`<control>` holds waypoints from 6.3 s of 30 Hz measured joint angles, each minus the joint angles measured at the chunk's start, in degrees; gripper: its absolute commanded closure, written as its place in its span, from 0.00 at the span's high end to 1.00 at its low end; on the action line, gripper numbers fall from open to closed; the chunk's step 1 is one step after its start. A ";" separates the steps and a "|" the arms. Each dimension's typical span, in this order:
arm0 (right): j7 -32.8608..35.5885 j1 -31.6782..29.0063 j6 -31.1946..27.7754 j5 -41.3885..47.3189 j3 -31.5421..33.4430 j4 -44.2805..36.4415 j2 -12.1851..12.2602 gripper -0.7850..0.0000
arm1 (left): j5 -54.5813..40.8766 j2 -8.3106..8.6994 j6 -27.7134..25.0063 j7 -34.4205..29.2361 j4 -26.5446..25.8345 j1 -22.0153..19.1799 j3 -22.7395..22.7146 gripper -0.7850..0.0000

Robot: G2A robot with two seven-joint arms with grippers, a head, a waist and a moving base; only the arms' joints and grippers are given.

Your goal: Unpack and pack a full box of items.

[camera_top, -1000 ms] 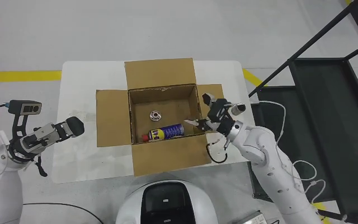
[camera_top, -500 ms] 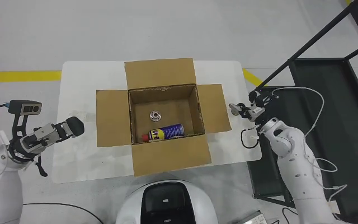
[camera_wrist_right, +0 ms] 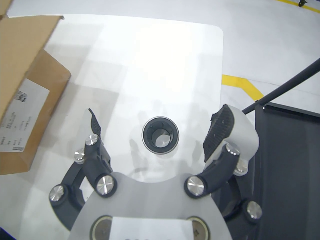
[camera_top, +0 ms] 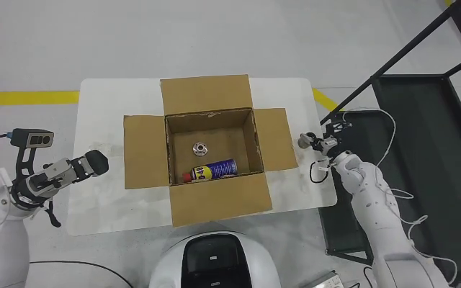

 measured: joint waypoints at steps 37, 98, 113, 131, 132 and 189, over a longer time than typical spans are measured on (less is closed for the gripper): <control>-9.51 9.85 -5.51 -2.29 -6.97 17.74 -0.99 0.00 | 0.00 0.00 0.00 0.00 0.00 0.00 0.00 1.00; 22.18 12.53 -7.02 6.32 -31.73 -28.81 -2.82 0.00 | 0.00 0.00 0.00 0.00 0.00 0.00 0.00 1.00; 22.96 20.81 -6.60 4.37 -41.30 -12.09 -6.95 0.33 | 4.41 0.39 1.32 3.81 0.07 0.28 -0.91 1.00; 13.01 15.95 -23.82 6.23 -33.53 -19.32 -3.95 1.00 | 17.34 1.38 -3.85 4.54 19.44 -10.86 6.63 1.00; 12.05 14.14 -25.32 7.08 -31.59 -21.32 -3.21 1.00 | 17.80 1.33 -4.26 4.39 20.67 -11.87 7.74 1.00; 43.25 -7.85 -19.00 79.18 -10.98 -12.10 5.47 1.00 | 19.78 -6.51 -5.57 10.14 27.02 -34.04 48.69 1.00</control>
